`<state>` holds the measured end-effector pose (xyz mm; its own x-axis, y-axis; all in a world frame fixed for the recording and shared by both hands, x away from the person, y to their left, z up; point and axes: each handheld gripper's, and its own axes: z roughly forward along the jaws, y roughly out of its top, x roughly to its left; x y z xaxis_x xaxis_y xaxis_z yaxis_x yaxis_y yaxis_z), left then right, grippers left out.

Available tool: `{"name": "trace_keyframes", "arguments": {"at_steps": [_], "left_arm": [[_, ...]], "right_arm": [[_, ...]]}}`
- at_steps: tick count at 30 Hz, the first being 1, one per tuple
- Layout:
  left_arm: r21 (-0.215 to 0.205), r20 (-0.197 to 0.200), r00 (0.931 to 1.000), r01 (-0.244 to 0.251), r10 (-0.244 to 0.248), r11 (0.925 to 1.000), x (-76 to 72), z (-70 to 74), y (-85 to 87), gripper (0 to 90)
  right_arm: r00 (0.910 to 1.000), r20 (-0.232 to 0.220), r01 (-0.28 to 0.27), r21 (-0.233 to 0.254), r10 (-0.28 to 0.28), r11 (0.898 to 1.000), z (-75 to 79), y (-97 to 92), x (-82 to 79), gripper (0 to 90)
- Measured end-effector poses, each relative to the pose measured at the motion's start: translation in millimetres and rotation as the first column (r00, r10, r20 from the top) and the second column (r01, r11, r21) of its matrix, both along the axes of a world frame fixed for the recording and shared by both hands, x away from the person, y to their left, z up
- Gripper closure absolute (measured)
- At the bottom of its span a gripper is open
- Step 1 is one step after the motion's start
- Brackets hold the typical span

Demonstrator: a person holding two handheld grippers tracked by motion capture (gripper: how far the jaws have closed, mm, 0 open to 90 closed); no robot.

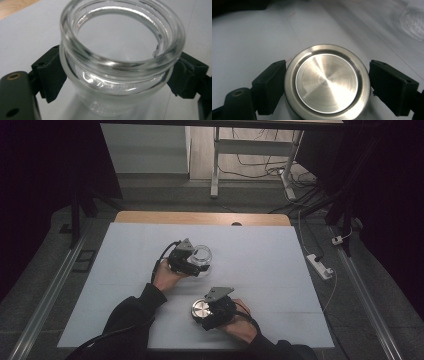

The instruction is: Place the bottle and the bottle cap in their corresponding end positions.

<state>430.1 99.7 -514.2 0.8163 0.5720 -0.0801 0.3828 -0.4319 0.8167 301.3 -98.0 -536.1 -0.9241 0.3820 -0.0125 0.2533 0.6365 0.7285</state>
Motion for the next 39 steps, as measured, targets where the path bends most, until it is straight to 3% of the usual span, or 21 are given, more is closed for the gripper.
{"name": "trace_keyframes", "arguments": {"at_steps": [16,28,39], "left_arm": [[0.054,0.005,1.0000,0.004,-0.004,0.9985,-8.7,9.4,0.0,3.8],[-0.009,-0.056,0.9984,-0.010,0.009,0.9999,-15.9,11.8,12.8,0.0],[-0.011,-0.088,0.9960,-0.015,0.014,0.9998,-31.7,8.1,21.1,0.0]], "right_arm": [[0.9997,0.005,0.025,0.071,-0.025,0.997,14.5,-8.3,-0.3,11.1],[0.9997,-0.008,0.023,0.106,-0.022,0.994,20.3,-11.9,-3.6,6.9],[0.9989,-0.035,0.035,0.134,-0.030,0.990,24.0,-18.4,-2.3,0.8]]}}
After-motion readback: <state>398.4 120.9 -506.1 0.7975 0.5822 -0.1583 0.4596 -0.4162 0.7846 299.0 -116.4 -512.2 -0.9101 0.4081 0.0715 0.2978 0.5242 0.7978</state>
